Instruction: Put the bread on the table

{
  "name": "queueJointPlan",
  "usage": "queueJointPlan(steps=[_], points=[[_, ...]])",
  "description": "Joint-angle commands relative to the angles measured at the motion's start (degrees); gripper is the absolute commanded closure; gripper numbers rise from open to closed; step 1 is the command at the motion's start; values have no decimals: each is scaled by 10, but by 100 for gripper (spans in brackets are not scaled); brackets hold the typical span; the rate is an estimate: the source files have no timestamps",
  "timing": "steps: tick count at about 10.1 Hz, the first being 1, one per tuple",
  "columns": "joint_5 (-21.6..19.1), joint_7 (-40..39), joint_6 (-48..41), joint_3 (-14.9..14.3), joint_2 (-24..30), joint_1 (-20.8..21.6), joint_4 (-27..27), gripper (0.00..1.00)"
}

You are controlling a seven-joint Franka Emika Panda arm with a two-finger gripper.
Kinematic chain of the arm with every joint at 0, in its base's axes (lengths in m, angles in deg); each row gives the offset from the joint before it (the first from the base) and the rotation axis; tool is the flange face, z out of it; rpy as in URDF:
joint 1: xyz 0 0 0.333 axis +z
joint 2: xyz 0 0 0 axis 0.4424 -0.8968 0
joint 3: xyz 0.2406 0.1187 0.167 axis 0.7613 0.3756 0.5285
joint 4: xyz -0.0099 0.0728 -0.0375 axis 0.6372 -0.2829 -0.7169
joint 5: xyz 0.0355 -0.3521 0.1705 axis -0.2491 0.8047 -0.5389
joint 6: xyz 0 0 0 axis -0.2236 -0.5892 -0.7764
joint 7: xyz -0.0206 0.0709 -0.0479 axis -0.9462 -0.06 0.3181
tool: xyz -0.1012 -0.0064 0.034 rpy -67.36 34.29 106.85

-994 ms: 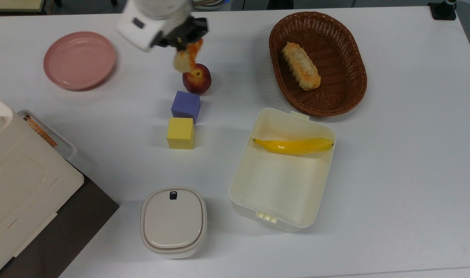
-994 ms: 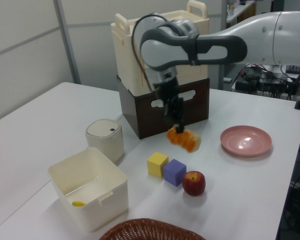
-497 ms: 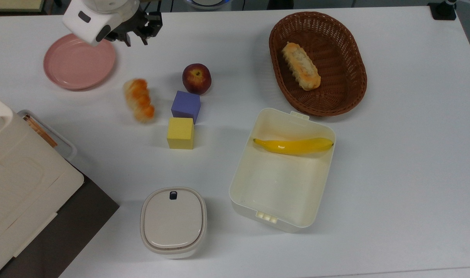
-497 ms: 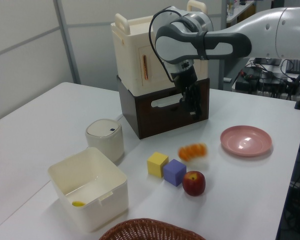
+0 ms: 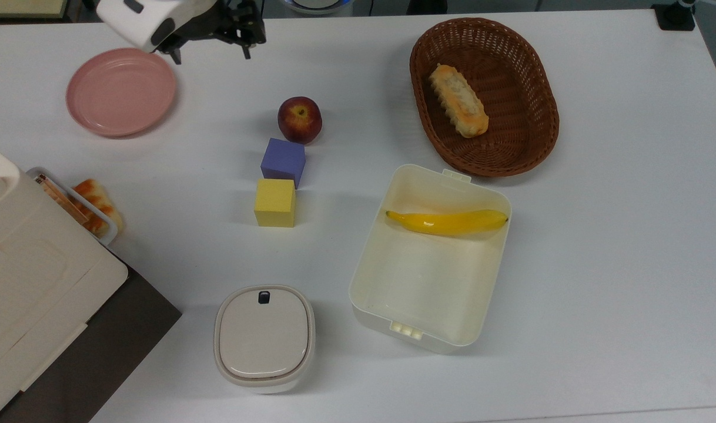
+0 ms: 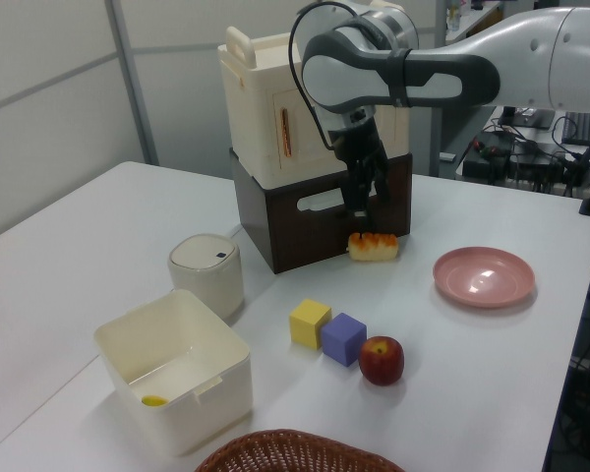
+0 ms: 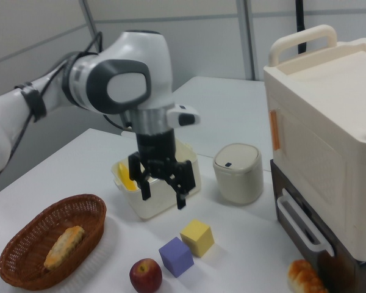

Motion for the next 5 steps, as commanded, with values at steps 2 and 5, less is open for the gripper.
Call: queueJointPlan(steps=[2, 5], points=[[-2, 41, 80, 1, 15, 27, -11, 0], [0, 57, 113, 0, 15, 25, -10, 0]])
